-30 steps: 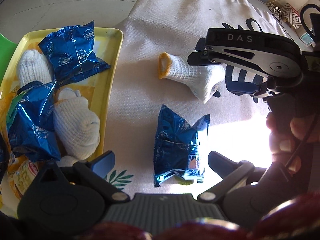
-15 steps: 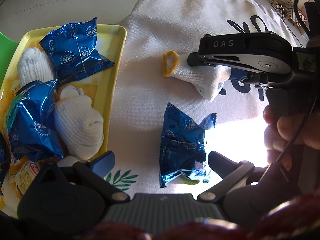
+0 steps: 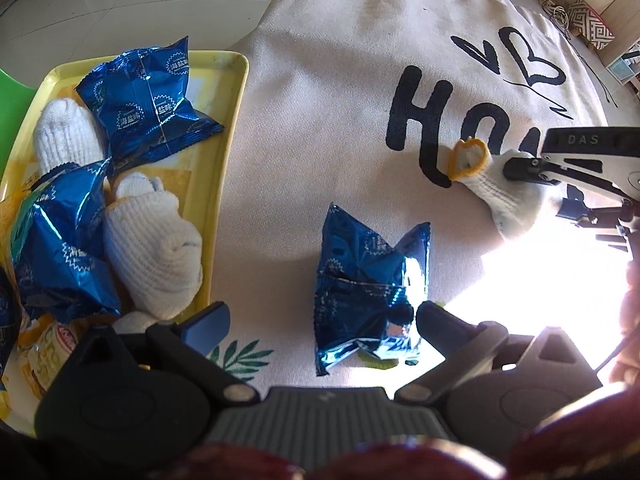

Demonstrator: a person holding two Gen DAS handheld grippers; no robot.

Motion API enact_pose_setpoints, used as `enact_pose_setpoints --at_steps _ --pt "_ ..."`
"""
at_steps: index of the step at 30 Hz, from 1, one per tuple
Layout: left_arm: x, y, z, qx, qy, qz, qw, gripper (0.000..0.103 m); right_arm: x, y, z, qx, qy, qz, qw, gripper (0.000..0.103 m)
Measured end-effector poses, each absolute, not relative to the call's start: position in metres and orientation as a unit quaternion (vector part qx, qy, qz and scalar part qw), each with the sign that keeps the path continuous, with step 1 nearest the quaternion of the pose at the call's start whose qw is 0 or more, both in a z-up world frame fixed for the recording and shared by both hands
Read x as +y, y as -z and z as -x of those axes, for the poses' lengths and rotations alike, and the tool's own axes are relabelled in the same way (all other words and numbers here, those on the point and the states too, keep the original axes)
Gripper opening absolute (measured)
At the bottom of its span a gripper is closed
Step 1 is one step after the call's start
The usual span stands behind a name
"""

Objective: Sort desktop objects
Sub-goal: 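Lift white glove with right gripper while left gripper hovers over blue packet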

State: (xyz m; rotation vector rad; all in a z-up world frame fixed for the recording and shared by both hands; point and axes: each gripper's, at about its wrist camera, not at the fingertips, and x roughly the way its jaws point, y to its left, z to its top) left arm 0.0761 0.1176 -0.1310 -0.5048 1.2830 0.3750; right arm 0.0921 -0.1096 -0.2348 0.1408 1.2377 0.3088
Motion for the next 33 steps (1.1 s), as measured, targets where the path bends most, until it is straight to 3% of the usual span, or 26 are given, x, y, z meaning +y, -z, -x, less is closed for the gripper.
enact_pose_setpoints --at_steps 6,10,12,19,27,33 --pt "0.115 0.134 -0.081 0.59 -0.171 0.235 0.753 0.102 -0.167 0.232 -0.081 0.617 -0.082 -0.121 0.774 0.047" --pt "0.112 0.132 -0.08 0.587 -0.172 0.227 0.758 0.102 -0.188 0.228 -0.069 0.631 -0.083 -0.157 0.756 0.057" --pt "0.111 0.132 -0.08 0.588 -0.17 0.225 0.758 0.102 -0.188 0.226 -0.071 0.63 -0.097 -0.153 0.755 0.07" --pt "0.107 0.134 -0.089 0.588 -0.168 0.22 0.76 0.102 -0.175 0.222 -0.083 0.628 -0.144 -0.107 0.757 0.081" --pt "0.094 0.137 -0.093 0.597 -0.163 0.196 0.761 0.102 -0.153 0.219 -0.078 0.604 -0.192 0.008 0.773 0.088" --pt "0.086 0.144 -0.1 0.604 -0.17 0.18 0.758 0.102 -0.158 0.224 -0.078 0.616 -0.206 0.002 0.76 0.088"
